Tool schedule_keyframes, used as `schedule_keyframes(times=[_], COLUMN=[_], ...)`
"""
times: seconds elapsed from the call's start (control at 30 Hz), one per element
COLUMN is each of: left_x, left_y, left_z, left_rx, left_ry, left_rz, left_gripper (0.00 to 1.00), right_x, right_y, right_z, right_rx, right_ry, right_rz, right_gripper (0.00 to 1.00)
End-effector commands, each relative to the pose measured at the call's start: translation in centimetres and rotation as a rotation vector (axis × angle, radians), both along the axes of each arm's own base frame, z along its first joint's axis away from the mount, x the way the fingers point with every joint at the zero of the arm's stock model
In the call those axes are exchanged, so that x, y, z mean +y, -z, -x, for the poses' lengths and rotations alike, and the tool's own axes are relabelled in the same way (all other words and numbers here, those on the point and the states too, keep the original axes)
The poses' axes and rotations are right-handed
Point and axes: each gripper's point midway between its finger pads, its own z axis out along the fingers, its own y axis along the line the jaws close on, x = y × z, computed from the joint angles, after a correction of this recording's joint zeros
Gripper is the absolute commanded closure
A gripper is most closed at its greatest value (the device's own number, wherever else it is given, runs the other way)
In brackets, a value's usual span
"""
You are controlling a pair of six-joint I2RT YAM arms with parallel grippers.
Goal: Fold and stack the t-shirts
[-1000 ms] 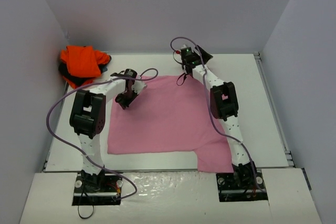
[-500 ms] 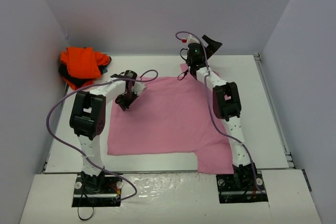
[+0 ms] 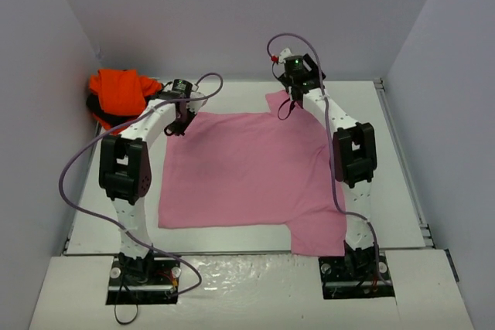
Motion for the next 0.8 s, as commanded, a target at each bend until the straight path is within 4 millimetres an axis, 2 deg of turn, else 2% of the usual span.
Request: schedule_keyframes(times=[0.0,0.03,0.1,0.17,0.23,0.3,0.43,0.5,0.57,0.77], left_x=[1.7,2.0,2.4,3.1,3.6,3.9,4.4,4.6,4.8,3.9], left_y=[-8.7,-9.1,-9.2,-8.9,-10.1,-10.0,-8.0,-7.5,-7.2,-5.2], left_z=[-4.4,-5.1,-6.9,-8.1,-9.8,-10.8,-12.1,-12.8,-13.2,-13.3], left_rx=[-0.227,-0.228,-0.228,-0.206,-0.237,-0.234,-0.184,-0.184,-0.187,-0.152], left_ry=[-0.04,-0.033,-0.008,0.013,0.015,0.029,0.083,0.09,0.085,0.149], left_rz=[-0.006,-0.013,-0.031,-0.044,-0.038,-0.037,-0.065,-0.056,-0.045,0.005], left_gripper=[1.0,1.0,1.0,0.99,0.99,0.99,0.98,0.98,0.98,0.97], right_x=[3.0,3.7,4.7,5.0,4.6,4.3,3.9,3.8,3.8,3.0], right_y=[5.6,6.7,7.6,7.6,7.2,6.7,5.6,5.7,5.1,7.5], right_z=[2.1,2.6,3.3,3.1,2.6,2.1,0.8,0.3,-0.4,-1.9], right_rx=[0.266,0.311,0.361,0.363,0.347,0.337,0.309,0.314,0.294,0.318], right_ry=[-0.155,-0.183,-0.231,-0.238,-0.228,-0.233,-0.258,-0.271,-0.279,-0.299], right_rz=[-0.204,-0.227,-0.266,-0.284,-0.3,-0.311,-0.326,-0.356,-0.38,-0.409], right_gripper=[0.34,0.37,0.38,0.38,0.38,0.37,0.36,0.36,0.35,0.38])
